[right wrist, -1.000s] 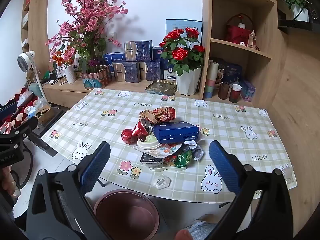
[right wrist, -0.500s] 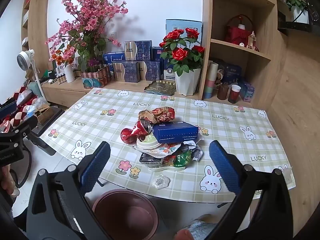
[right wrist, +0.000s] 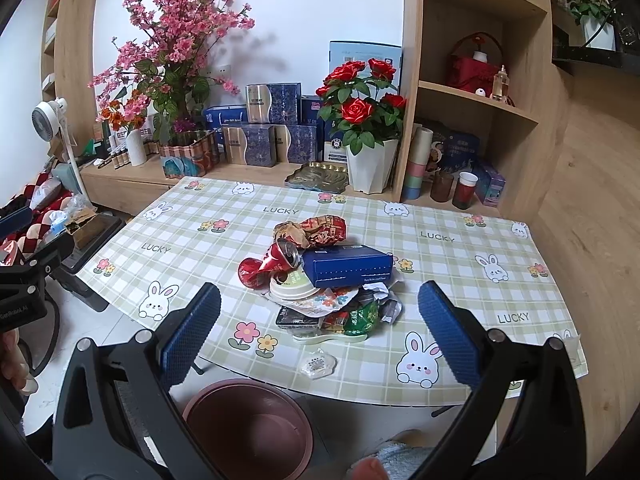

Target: Collect trash

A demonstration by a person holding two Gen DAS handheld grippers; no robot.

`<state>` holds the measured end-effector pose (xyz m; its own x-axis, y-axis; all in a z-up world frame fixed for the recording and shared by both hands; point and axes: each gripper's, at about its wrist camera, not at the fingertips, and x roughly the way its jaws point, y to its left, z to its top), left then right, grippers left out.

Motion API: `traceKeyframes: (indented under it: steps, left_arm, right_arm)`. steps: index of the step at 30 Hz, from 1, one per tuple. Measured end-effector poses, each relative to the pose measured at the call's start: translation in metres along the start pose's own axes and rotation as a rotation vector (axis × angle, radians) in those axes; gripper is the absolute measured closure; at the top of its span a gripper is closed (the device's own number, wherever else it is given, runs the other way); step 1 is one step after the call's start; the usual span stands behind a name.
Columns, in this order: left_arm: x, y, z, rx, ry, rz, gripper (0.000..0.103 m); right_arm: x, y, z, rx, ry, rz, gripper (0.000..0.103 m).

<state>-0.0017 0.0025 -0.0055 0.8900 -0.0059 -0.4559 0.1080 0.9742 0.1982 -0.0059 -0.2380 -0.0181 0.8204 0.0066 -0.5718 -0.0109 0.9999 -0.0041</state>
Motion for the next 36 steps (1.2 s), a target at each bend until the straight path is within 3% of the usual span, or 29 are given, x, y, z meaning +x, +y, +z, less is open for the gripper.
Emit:
traceKeyframes:
  steps: [36]
  left_arm:
    - [0.002,0.001,-0.002,-0.007,0.007,-0.004,0.005]
  right_arm:
    - [-0.003,-0.001,0.001,-0.015,-0.006,-0.008,0.006]
